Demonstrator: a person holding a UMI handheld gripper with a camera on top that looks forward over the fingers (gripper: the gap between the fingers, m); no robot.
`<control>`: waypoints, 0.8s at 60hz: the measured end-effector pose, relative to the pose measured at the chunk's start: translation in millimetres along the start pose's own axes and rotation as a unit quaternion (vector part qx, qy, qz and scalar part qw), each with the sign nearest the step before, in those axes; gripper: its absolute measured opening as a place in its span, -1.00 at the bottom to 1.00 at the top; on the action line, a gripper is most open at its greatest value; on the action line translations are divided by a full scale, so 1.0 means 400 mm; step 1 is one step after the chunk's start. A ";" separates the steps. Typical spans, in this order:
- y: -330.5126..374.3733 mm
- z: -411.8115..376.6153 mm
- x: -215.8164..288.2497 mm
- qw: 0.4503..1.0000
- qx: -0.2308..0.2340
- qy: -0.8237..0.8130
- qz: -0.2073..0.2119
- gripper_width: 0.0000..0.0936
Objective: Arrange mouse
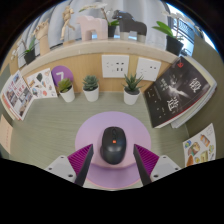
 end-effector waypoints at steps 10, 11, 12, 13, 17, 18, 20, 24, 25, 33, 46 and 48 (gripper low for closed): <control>0.241 -0.024 0.078 0.999 -0.006 -0.019 0.049 0.75; 0.266 -0.025 0.082 0.998 -0.009 -0.017 0.053 0.75; 0.291 -0.026 0.085 0.998 -0.013 -0.015 0.057 0.75; 0.315 -0.027 0.088 0.998 -0.017 -0.013 0.062 0.75; 0.405 -0.039 0.088 0.997 -0.024 -0.013 0.074 0.76; 0.425 -0.042 0.088 0.997 -0.025 -0.014 0.077 0.75; 0.465 -0.049 0.084 0.996 -0.027 -0.017 0.085 0.76; 0.531 -0.062 0.069 0.994 -0.034 -0.025 0.101 0.75; 0.546 -0.066 0.062 0.994 -0.036 -0.027 0.103 0.75; 0.640 -0.106 0.004 0.993 -0.046 -0.025 0.105 0.75; 0.751 -0.191 -0.075 0.993 -0.036 -0.025 0.114 0.76; 0.763 -0.203 -0.084 0.992 -0.034 -0.026 0.116 0.75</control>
Point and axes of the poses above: the point between the fingertips, and its own axes, seen from behind it with the camera up: z to the right, x up, y backward, against the way the camera looks, the point moved 7 cm from there along y, backward, against the way the camera looks, and after that the axes turned 10 degrees about z, right-handed, at the moved point
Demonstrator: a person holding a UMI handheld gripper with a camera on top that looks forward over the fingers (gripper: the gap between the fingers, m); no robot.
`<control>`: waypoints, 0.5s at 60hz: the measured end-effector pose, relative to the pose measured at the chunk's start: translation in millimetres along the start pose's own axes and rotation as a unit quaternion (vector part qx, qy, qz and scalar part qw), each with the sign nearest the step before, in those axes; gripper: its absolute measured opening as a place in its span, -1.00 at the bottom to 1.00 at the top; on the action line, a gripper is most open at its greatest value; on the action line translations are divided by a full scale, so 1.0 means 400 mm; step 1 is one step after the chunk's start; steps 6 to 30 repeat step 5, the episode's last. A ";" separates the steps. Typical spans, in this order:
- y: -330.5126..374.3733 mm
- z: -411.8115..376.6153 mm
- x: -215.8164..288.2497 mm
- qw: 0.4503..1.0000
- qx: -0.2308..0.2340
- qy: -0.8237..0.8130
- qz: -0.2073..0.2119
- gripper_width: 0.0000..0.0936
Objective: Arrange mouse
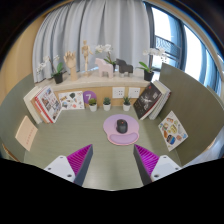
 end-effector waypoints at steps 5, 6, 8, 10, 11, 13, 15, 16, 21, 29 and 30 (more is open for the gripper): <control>0.028 -0.023 -0.015 1.000 0.004 0.000 0.002 0.75; 0.028 -0.023 -0.015 1.000 0.004 0.000 0.002 0.75; 0.028 -0.023 -0.015 1.000 0.004 0.000 0.002 0.75; 0.028 -0.023 -0.015 1.000 0.004 0.000 0.002 0.75; 0.028 -0.023 -0.015 1.000 0.004 0.000 0.002 0.75; 0.028 -0.023 -0.015 1.000 0.004 0.000 0.002 0.75; 0.028 -0.023 -0.015 1.000 0.004 0.000 0.002 0.75; 0.028 -0.023 -0.015 1.000 0.004 0.000 0.002 0.75; 0.028 -0.023 -0.015 1.000 0.004 0.000 0.002 0.75; 0.028 -0.023 -0.015 1.000 0.004 0.000 0.002 0.75; 0.028 -0.023 -0.015 1.000 0.004 0.000 0.002 0.75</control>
Point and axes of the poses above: the point between the fingertips, and its own axes, seen from behind it with the camera up: z to the right, x up, y backward, against the way the camera looks, the point moved 7 cm from there along y, backward, against the way the camera looks, and after that the axes turned 10 degrees about z, right-handed, at the moved point
